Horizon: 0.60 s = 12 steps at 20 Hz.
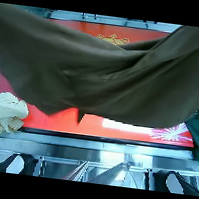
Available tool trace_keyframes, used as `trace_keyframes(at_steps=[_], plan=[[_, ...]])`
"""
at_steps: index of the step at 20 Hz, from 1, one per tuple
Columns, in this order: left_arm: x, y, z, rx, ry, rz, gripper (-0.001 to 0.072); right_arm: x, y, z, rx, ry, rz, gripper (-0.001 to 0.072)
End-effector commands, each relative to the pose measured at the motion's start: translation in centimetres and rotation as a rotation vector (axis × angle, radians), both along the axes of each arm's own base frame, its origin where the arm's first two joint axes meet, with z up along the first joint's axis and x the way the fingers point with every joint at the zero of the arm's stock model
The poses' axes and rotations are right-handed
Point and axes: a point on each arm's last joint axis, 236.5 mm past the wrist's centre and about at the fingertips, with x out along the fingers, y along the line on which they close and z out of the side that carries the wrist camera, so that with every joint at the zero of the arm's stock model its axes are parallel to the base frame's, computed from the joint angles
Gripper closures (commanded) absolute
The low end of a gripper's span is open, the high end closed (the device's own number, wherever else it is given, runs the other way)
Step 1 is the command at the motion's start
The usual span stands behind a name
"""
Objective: Fold the shirts.
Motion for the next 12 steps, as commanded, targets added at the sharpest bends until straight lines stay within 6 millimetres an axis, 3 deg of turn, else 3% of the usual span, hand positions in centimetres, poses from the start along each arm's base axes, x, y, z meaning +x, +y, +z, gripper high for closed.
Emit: trace_keyframes(at_steps=[1,3,4,5,6,7,9,12], plan=[[6.9,-0.5,-13.5,-0.023,0.296,-0.032,0.0685,7.4,1.2,-12.7,-0.103,0.279,-0.033,0.0686],[10.5,-1.3,-20.2,-0.03,0.378,-0.043,0.0686,11.0,2.3,-20.0,-0.092,0.422,-0.034,0.068],[12.4,-1.3,-23.2,-0.023,0.402,-0.032,0.0683,12.9,2.3,-23.6,-0.081,0.49,-0.054,0.062],[13.9,-1.1,-25.5,-0.016,0.429,-0.018,0.051,14.4,1.7,-26.8,-0.07,0.543,-0.089,0.0364],[15.2,-0.6,-27.5,-0.004,0.459,-0.016,0.0273,15.5,1.0,-29.6,-0.063,0.595,-0.108,0.0122],[15.9,0.2,-28.6,0.018,0.484,-0.025,0.0007,15.8,0.1,-31.3,-0.053,0.636,-0.109,0.0067],[15.8,2.9,-30.0,0.062,0.573,-0.042,-0.0007,15.2,-2.9,-33.1,-0.039,0.696,-0.108,0.0068],[12.7,7.2,-30.4,0.021,0.761,-0.01,-0.0004,11.3,-8.8,-35.1,-0.098,0.798,-0.1,0.0069]])
